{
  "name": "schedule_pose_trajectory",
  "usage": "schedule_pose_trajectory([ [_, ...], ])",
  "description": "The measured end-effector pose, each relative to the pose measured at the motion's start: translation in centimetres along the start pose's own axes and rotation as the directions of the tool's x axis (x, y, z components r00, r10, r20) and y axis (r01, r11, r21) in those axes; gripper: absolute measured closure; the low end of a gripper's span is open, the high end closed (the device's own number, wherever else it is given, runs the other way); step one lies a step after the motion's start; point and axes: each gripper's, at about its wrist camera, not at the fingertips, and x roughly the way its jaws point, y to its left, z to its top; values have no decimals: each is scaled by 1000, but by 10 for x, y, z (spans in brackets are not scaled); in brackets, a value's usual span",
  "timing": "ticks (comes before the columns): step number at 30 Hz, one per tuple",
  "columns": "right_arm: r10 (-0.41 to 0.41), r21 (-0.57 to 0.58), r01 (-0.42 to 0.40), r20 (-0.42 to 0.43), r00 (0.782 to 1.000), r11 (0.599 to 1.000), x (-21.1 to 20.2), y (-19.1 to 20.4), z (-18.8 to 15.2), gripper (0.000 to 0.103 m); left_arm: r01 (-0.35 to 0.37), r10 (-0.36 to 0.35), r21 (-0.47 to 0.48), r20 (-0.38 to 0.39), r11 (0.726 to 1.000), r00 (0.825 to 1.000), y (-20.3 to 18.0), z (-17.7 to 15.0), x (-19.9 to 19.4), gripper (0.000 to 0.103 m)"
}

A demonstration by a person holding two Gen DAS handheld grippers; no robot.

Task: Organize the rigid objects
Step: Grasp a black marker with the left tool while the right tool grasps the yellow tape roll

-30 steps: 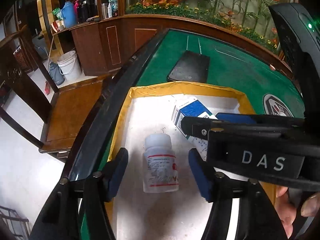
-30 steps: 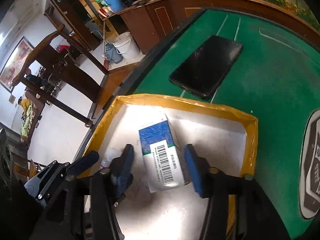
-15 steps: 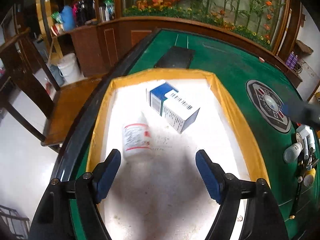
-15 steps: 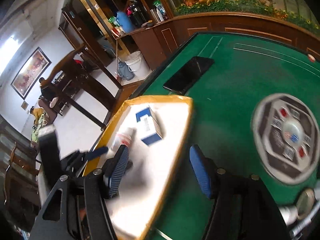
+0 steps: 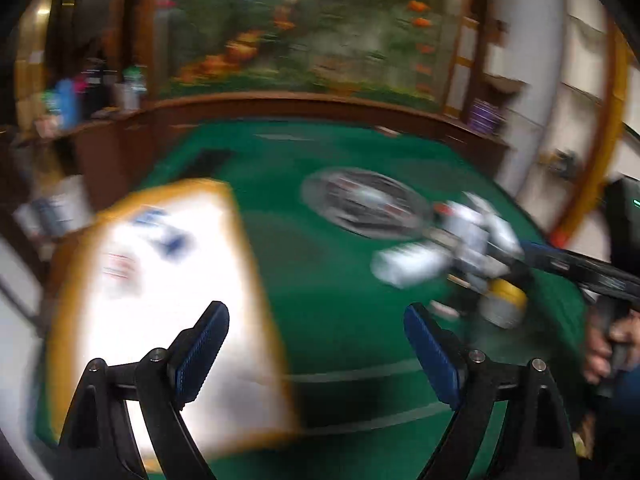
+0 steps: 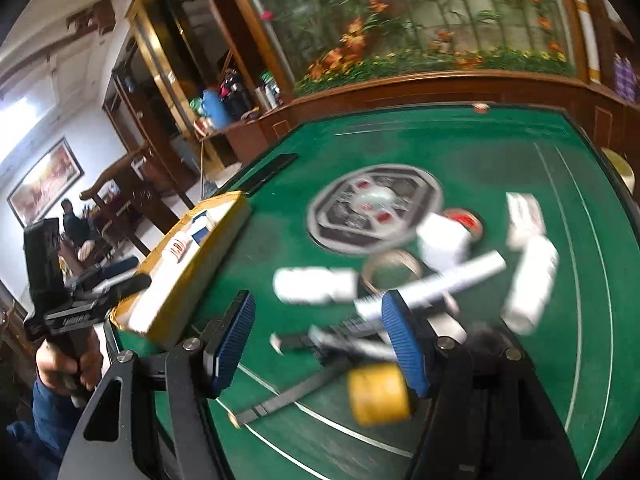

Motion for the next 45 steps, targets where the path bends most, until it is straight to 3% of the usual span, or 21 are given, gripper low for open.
schedule_pose_trajectory([
  [2,-5,29,5,17,1000,1000,-3,-19,-15,38,73,-71,76,-39,994,997,-38,-9,8,11],
  [6,30,69,-33,34,999,997,-5,-40,-27,38,142,-127,184,-92,973,988,-88,-16,21,11],
  [10,49,54,-51,42,998,997,-12,-37,-25,38,146,-122,180,-142,973,982,-103,-14,43,11],
  [13,41,15,-41,26,999,999,-12,-29,-28,38,170,-138,144,-206,975,969,-110,-9,67,15],
  [16,50,-7,-50,2,999,999,-15,-24,-34,39,175,-127,173,-258,969,958,-122,-11,84,33],
  [17,48,-12,-48,1,999,999,-17,-26,-36,39,173,-118,187,-273,967,955,-126,-13,88,45],
  [20,35,-33,-36,-31,999,999,-14,-26,-40,41,143,-80,233,-262,962,962,-131,-19,89,56],
  [22,40,-46,-41,-40,998,998,-13,-25,-42,43,119,-55,242,-259,963,964,-129,-18,89,70],
  [23,32,-57,-36,-54,998,998,-9,-24,-41,47,114,-49,244,-259,963,965,-127,-18,89,74],
  [29,-41,-126,24,-138,990,992,13,-14,-40,69,119,-49,253,-269,960,962,-121,-18,87,78],
  [33,-20,-111,4,-140,990,994,12,-18,-39,69,114,-40,270,-265,956,963,-127,-15,92,69],
  [38,12,-75,-24,-149,989,997,14,-26,-39,68,122,-51,270,-256,955,965,-131,-13,97,69],
  [40,17,-67,-28,-156,988,997,15,-28,-39,65,123,-56,265,-246,956,968,-131,-14,96,77],
  [41,15,-67,-26,-155,988,997,15,-28,-39,64,124,-56,267,-247,956,967,-132,-15,94,87],
  [45,24,-63,-35,-155,988,997,15,-27,-39,66,127,-55,257,-269,958,961,-130,-17,89,88],
])
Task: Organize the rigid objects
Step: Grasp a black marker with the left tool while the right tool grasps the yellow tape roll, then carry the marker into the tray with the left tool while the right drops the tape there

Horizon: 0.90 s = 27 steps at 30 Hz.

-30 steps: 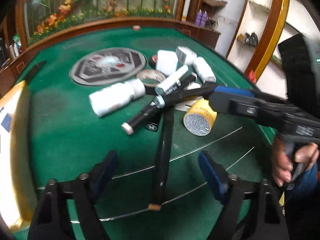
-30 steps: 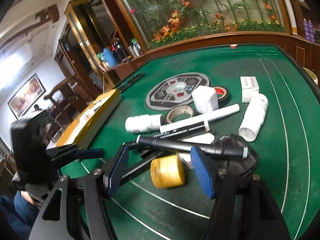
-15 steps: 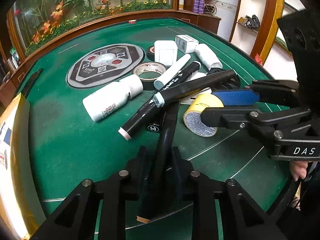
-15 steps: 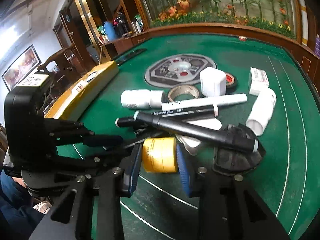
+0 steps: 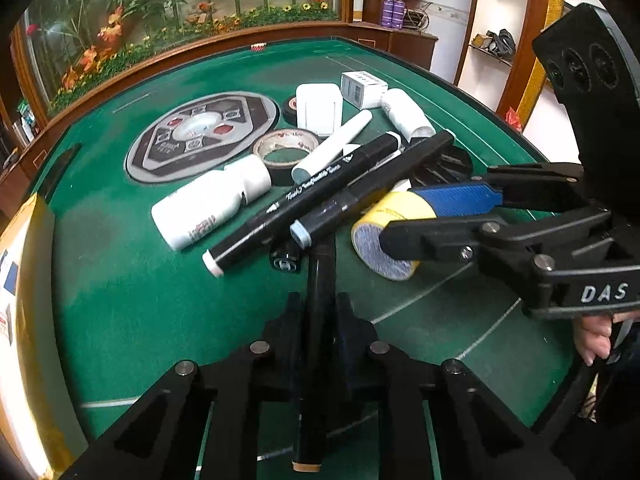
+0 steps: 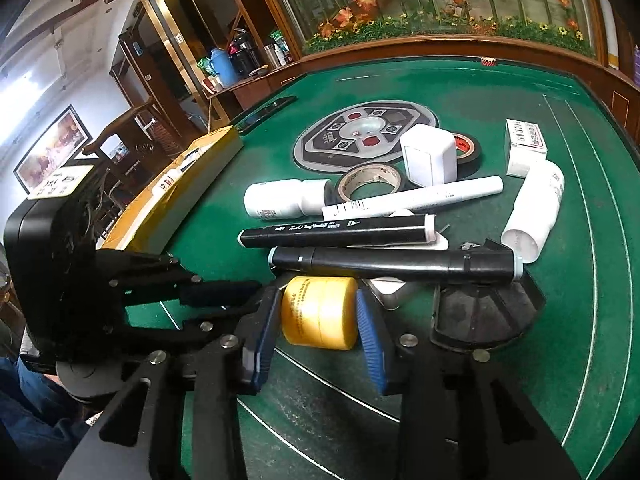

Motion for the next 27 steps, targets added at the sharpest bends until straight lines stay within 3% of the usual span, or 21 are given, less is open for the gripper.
schedule_pose_trajectory([
  [7,-13,-27,13,-6,1000,1000,3,5,1,66,-18,18,-9,10,1000,1000,-1,-5,-2,88],
  [11,-48,-21,48,6,999,999,0,5,1,67,16,-15,-38,12,999,1000,6,-7,-5,88],
  [17,12,-3,-12,9,1000,1000,-2,12,-3,67,77,-73,-90,46,993,996,18,-13,-17,89],
  [27,18,15,-19,46,999,1000,-10,23,3,67,119,-105,-143,99,983,990,37,-23,-36,88],
])
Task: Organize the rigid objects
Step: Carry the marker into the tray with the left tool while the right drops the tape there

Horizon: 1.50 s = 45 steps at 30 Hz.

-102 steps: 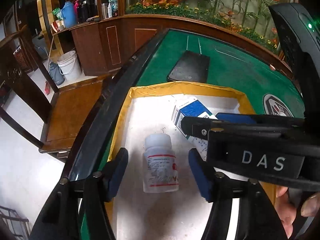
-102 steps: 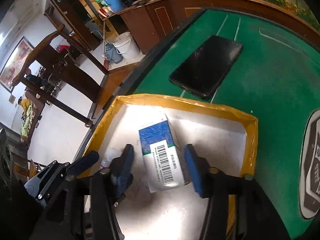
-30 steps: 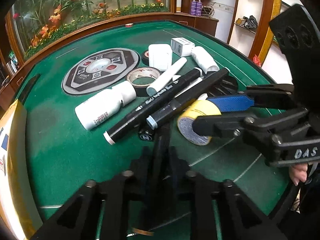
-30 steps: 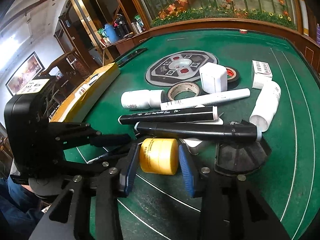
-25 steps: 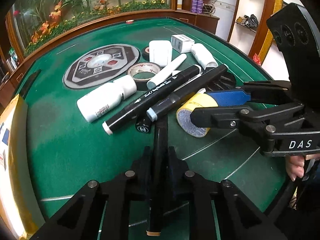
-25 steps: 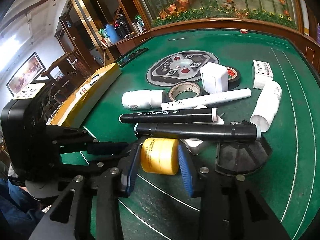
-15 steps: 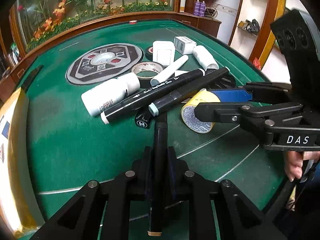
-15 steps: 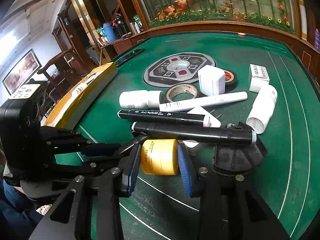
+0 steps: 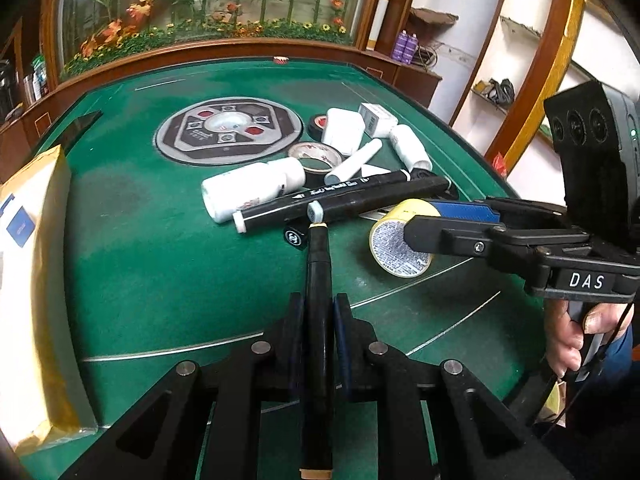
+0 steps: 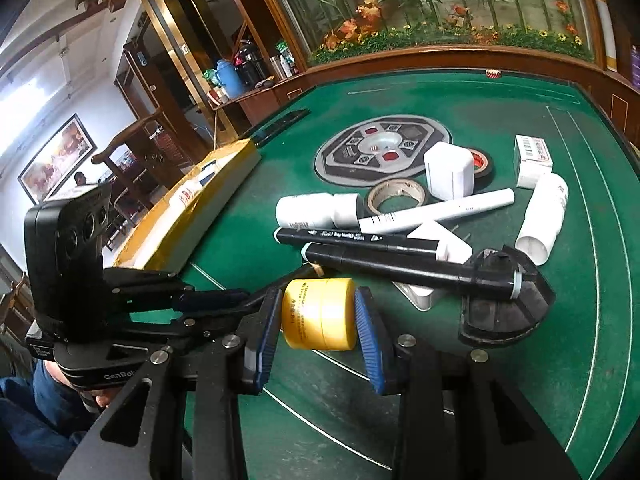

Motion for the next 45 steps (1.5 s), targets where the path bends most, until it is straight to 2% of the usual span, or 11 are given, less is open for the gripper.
schedule_pose_trajectory([
  [10,8,15,-8,22,1000,1000,-1,12,8,67,11,-8,-60,54,998,999,24,-1,-19,89],
  [17,42,13,-42,7,999,999,10,26,16,67,4,6,-96,102,995,995,39,-1,-38,89],
  [27,110,-31,-111,-12,994,993,34,70,45,67,-39,78,-191,200,981,977,82,-2,-82,88],
  [34,181,-43,-182,-31,983,982,64,109,67,67,-103,180,-320,224,942,958,136,-19,-105,88],
  [42,235,-52,-241,-100,967,969,114,159,79,67,-167,286,-458,204,873,936,191,-47,-117,88],
  [45,231,-73,-241,-123,965,968,131,180,81,67,-177,303,-501,182,847,935,207,-54,-114,88],
])
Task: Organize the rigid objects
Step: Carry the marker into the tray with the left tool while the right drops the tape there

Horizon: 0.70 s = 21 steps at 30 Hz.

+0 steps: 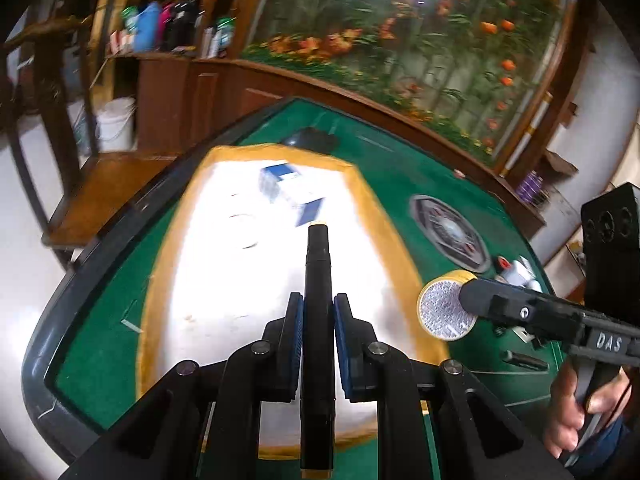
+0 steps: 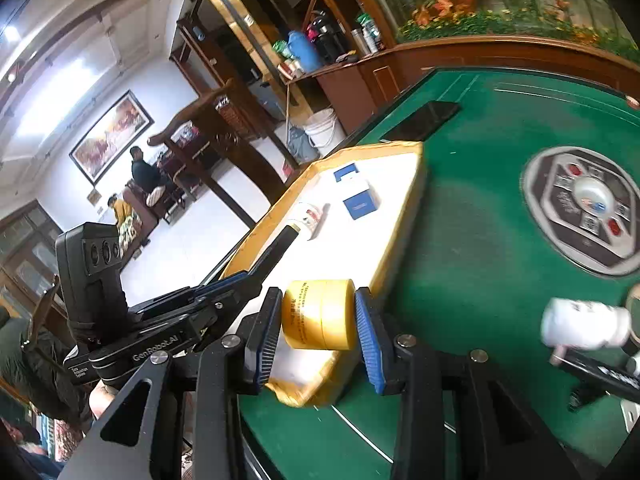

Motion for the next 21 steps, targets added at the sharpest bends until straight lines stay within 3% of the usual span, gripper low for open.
schedule_pose_trajectory([
  [6,-29,-20,28,-78,997,999,49,15,3,67,-76,76,-34,-10,996,997,21,-3,11,88],
  [10,-49,-25,47,-107,993,999,72,17,4,67,-86,86,-47,-17,995,996,31,-4,15,88],
  [21,-162,-200,143,-78,984,969,88,40,-2,67,-153,153,-10,-19,988,988,31,-6,21,88],
])
